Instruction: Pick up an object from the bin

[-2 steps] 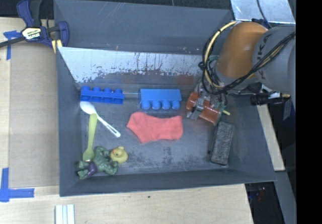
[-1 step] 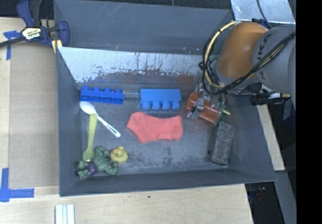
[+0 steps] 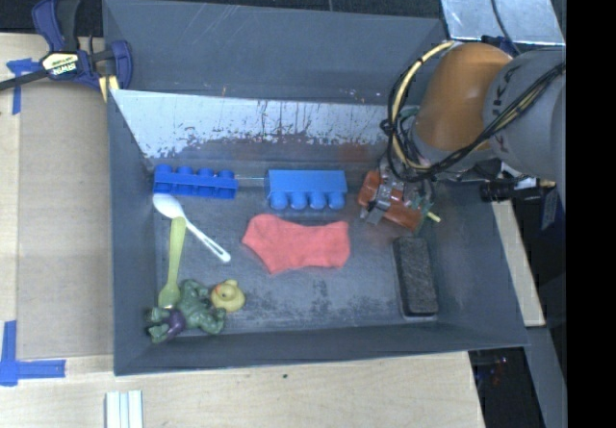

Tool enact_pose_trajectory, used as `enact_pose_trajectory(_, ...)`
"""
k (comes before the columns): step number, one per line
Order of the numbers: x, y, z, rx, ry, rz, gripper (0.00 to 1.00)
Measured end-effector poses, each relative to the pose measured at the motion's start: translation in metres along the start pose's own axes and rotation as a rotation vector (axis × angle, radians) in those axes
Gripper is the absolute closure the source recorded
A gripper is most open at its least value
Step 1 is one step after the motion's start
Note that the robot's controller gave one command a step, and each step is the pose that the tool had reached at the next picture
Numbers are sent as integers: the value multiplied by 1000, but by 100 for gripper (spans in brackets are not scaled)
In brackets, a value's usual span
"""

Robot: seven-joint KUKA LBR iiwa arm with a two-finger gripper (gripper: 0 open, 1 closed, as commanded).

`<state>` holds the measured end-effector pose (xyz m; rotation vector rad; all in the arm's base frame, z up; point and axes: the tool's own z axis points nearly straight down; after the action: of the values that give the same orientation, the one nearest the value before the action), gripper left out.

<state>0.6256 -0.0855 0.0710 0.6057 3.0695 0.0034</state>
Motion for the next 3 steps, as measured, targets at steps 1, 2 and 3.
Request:
enact_pose_trajectory(1, 0, 0, 0, 0, 0, 0, 100)
enact_pose_trajectory(2, 6, -16, -18, -6, 6, -14, 100)
enact_pose_trajectory(3, -3, -20, -97, -1, 1, -17, 100)
